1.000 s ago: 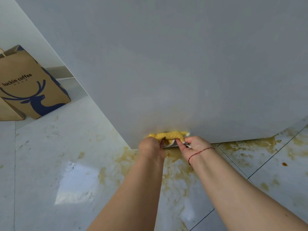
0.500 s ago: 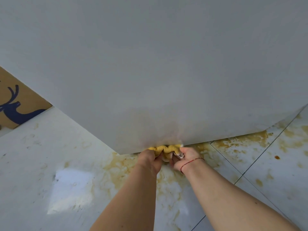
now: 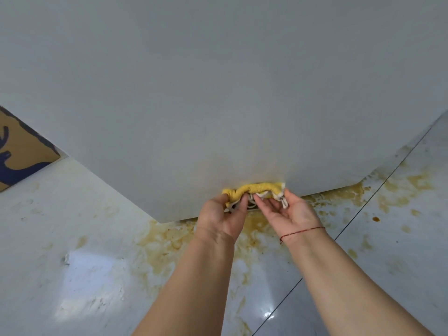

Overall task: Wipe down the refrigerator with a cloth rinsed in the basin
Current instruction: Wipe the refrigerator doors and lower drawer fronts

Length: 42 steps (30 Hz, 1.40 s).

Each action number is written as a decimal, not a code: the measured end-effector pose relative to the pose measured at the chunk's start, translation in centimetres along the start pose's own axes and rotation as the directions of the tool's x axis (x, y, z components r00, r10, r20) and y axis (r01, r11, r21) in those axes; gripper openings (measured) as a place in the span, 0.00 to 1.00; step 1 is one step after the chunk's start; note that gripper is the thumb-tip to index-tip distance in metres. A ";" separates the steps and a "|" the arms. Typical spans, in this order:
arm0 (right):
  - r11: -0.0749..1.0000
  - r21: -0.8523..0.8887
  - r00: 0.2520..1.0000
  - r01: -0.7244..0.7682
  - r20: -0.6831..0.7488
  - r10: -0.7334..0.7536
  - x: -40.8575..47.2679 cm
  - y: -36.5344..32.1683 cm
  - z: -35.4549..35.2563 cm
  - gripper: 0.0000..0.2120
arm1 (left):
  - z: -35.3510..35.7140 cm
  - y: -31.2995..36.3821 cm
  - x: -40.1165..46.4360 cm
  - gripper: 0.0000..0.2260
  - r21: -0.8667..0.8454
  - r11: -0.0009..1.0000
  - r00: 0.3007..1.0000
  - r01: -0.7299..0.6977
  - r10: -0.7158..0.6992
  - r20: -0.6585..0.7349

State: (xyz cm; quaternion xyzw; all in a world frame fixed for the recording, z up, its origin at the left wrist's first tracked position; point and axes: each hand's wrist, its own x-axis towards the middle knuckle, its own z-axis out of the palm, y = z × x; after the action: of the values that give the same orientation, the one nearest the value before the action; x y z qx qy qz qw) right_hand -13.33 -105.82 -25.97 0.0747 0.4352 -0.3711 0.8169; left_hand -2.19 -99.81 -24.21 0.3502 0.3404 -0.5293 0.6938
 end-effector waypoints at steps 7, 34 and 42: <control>0.983 -0.018 0.974 0.181 0.142 -0.177 -6.3 -1.2 3.3 0.06 | 2.5 -0.9 -5.6 0.09 -0.010 0.997 0.986 -0.070 0.071 0.154; 0.914 -0.098 0.893 0.393 -0.195 -0.405 1.1 -3.0 -0.7 0.04 | 1.5 -7.2 1.9 0.07 0.290 0.938 0.979 -0.191 0.203 -0.011; 0.954 -0.158 0.910 0.253 -0.295 -0.291 5.5 -2.8 -3.2 0.03 | -0.4 -7.6 6.0 0.09 0.374 0.921 0.974 -0.108 0.173 -0.145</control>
State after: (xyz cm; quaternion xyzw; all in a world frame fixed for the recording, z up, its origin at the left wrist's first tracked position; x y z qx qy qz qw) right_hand -15.43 -109.33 -31.61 0.0239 0.5868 -0.4387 0.6802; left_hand -8.34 -103.96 -30.45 0.5411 0.2701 -0.4989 0.6207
